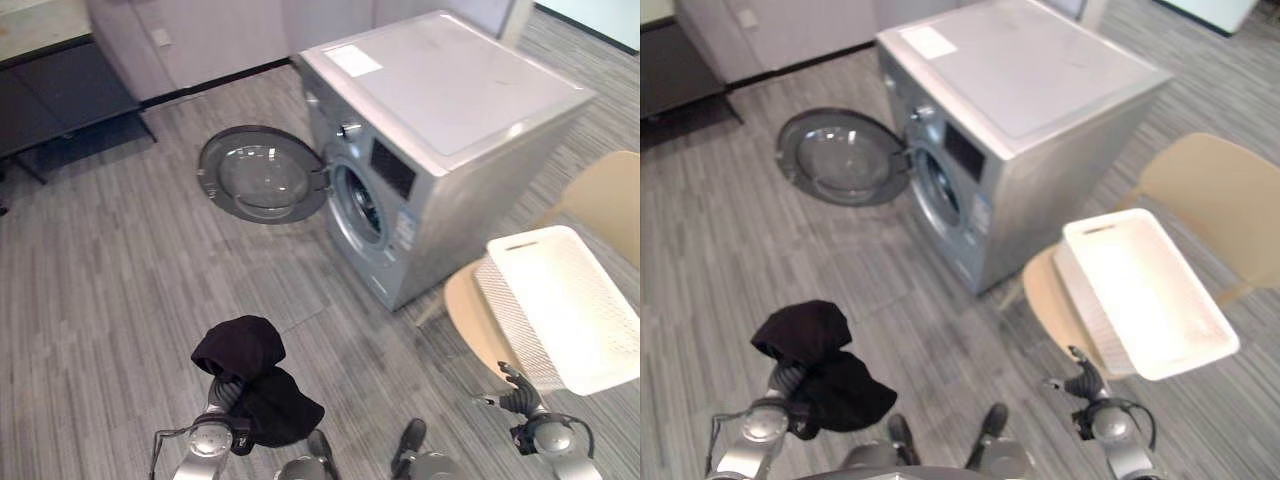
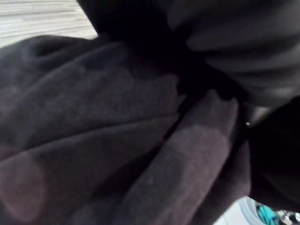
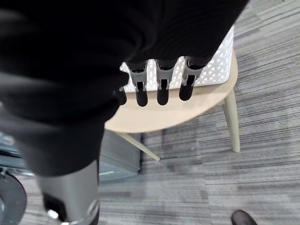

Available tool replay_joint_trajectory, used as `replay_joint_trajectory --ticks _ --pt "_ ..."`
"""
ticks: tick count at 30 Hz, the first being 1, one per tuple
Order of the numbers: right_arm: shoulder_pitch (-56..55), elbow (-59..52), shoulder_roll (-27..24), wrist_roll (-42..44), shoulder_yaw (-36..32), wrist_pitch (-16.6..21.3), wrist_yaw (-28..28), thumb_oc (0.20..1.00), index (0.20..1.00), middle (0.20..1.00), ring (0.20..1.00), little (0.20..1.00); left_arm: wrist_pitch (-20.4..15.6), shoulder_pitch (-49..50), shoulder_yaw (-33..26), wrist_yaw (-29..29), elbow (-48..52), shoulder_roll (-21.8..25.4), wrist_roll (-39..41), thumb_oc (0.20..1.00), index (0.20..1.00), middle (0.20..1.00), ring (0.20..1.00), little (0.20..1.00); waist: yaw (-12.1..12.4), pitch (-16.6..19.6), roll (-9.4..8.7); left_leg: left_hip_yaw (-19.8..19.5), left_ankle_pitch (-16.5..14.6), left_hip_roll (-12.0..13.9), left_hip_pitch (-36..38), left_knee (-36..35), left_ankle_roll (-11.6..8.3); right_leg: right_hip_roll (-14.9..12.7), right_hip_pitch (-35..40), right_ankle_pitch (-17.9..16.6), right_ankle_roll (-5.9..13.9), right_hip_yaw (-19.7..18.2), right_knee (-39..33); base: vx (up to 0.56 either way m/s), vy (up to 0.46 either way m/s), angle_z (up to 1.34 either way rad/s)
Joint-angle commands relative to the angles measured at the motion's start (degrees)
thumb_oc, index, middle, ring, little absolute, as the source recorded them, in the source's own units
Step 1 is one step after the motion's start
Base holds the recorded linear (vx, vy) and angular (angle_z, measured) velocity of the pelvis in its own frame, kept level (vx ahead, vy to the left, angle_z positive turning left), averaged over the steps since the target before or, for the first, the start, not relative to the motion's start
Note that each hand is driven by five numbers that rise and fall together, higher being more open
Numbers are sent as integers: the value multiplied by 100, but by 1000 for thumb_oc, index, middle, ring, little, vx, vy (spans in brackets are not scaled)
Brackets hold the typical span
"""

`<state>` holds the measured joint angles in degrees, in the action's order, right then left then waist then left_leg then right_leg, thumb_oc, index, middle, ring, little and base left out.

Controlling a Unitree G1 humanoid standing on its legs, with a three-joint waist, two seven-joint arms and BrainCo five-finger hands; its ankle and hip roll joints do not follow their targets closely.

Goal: Grab the laundry basket,head to the washer,open it,put in the laundry and shut it.

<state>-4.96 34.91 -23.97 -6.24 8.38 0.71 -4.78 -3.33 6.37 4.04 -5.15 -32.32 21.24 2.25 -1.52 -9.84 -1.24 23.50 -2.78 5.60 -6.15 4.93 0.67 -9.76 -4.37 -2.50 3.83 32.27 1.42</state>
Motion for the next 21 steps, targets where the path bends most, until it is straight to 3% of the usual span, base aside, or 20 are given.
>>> replay_joint_trajectory --ticks 1,2,3,5,7,8,12,13,14,17,18,20,21 --pt "357 3 49 -131 99 106 -71 1000 1000 1000 1000 1000 -237 -24 -285 -206 275 482 202 200 200 200 200 200 201 78 -344 -294 -516 -223 -104 396 -28 -117 466 629 210 -557 226 164 337 42" --pt "360 -47 52 -134 120 100 -49 1000 1000 1000 1000 1000 -232 -43 -279 -208 320 533 191 200 200 200 200 200 241 22 -343 -351 -572 -278 -78 371 52 -236 364 648 231 -583 561 164 293 27" --pt "381 -110 95 -114 147 91 -29 1000 1000 1000 1000 1000 -218 -113 -236 -223 332 625 144 200 200 200 200 200 220 -74 -310 -496 -626 -370 3 307 145 -349 83 590 253 -842 1219 121 217 27" --pt "394 -111 107 -111 154 101 -55 1000 1000 1000 1000 1000 -221 -166 -213 -268 315 661 96 200 200 200 200 200 187 -117 -297 -550 -659 -442 76 250 200 -353 -127 564 315 -1065 1546 130 148 44" --pt "414 -148 149 -87 214 107 -43 1000 1000 1000 1000 1000 -239 -234 -144 -305 302 677 53 200 200 200 200 200 -6 -212 -226 -812 -629 -555 388 -54 219 107 -679 681 254 -1735 1943 258 156 53" --pt "464 -74 157 -51 257 101 -43 1000 1000 1000 1000 1000 -249 -270 -138 -334 267 652 67 200 200 200 200 200 -107 -262 -186 -934 -632 -635 591 -252 214 290 -937 633 260 -1887 1650 247 102 61" --pt "510 10 152 -25 297 99 -50 1000 1000 1000 1000 1000 -245 -310 -113 -343 202 627 42 200 200 200 200 200 -186 -313 -166 -1063 -698 -708 826 -404 229 433 -1196 454 245 -1875 1299 211 13 40" --pt "497 63 148 -9 272 88 -54 1000 1000 1000 1000 1000 -214 -388 -66 -354 162 604 3 200 200 200 200 200 -320 -362 -245 -1188 -704 -873 999 -458 224 474 -1500 -6 312 -1818 690 324 -49 21" --pt "468 62 140 -24 250 77 -38 1000 1000 1000 1000 1000 -209 -420 -41 -354 155 588 -16 200 200 200 200 200 -400 -370 -244 -1313 -776 -913 1155 -493 192 497 -1609 -152 389 -1812 428 446 -64 45" --pt "412 109 147 -61 225 68 -19 1000 1000 1000 1000 1000 -213 -443 4 -368 131 543 -79 200 200 200 200 200 -481 -328 -184 -1508 -976 -908 1422 -532 162 559 -1689 -232 492 -1761 163 377 -57 73" --pt "315 111 136 -89 208 78 5 1000 1000 1000 1000 1000 -238 -433 86 -340 152 503 -136 200 200 200 200 200 -586 -261 -245 -1620 -1060 -1015 1622 -536 133 489 -1684 -356 410 -1707 91 351 -134 40" --pt "202 140 117 -140 179 72 37 1000 1000 1000 1000 1000 -239 -340 121 -318 181 455 -212 200 200 200 200 200 -673 -132 -198 -1670 -1156 -914 1791 -382 24 544 -1533 -359 274 -1832 224 448 -201 40" --pt "187 159 94 -159 169 77 32 1000 1000 1000 1000 1000 -236 -327 151 -312 162 427 -216 200 200 200 200 200 -748 -48 -195 -1676 -1051 -816 1761 -169 -94 574 -1457 -366 217 -1878 236 512 -308 84"
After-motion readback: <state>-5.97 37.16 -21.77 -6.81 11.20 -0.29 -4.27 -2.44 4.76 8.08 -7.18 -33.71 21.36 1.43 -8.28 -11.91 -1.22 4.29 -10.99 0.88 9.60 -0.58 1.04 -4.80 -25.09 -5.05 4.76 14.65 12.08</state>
